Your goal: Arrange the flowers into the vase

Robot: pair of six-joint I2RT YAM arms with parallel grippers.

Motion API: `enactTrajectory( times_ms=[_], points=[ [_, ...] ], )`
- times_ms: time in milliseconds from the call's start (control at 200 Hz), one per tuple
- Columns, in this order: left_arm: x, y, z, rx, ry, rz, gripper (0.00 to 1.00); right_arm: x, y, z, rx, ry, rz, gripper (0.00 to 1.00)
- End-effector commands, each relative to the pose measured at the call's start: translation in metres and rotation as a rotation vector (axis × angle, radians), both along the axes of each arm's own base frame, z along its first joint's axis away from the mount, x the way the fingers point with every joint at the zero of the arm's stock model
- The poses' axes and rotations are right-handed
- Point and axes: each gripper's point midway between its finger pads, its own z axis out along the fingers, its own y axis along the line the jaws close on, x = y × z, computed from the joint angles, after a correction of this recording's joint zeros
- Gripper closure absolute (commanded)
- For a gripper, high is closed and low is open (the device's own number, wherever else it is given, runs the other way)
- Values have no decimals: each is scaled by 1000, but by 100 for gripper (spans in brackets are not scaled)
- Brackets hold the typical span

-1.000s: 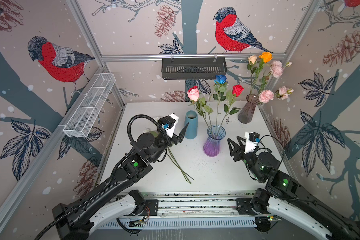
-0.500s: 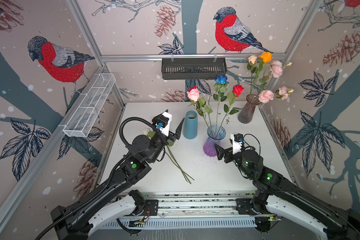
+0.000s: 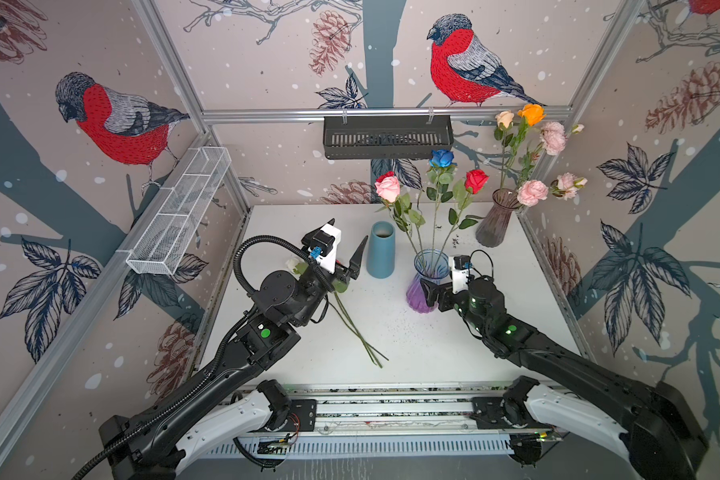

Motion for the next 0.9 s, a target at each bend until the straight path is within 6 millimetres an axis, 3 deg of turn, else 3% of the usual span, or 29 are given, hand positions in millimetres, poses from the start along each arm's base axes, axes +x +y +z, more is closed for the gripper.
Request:
enactTrajectory(
  times_ms=[0, 220, 520, 560, 891],
  points=[
    [-3, 3, 15, -45, -32, -11, 20, 6, 14, 7, 27, -29, 44, 1],
    [-2, 7, 17, -55, -32, -10, 20, 15, 16, -12, 11, -58, 25, 1],
    [-1, 6, 16, -56, -27, -17, 20, 15, 15, -9, -25, -269, 29, 1],
    [-1, 7, 16, -56, -27, -16, 20, 16, 17, -18, -51, -268, 30, 1],
    [1, 6, 15, -53, -23, -13, 20, 31, 20, -25, -75, -288, -6, 3]
  ],
)
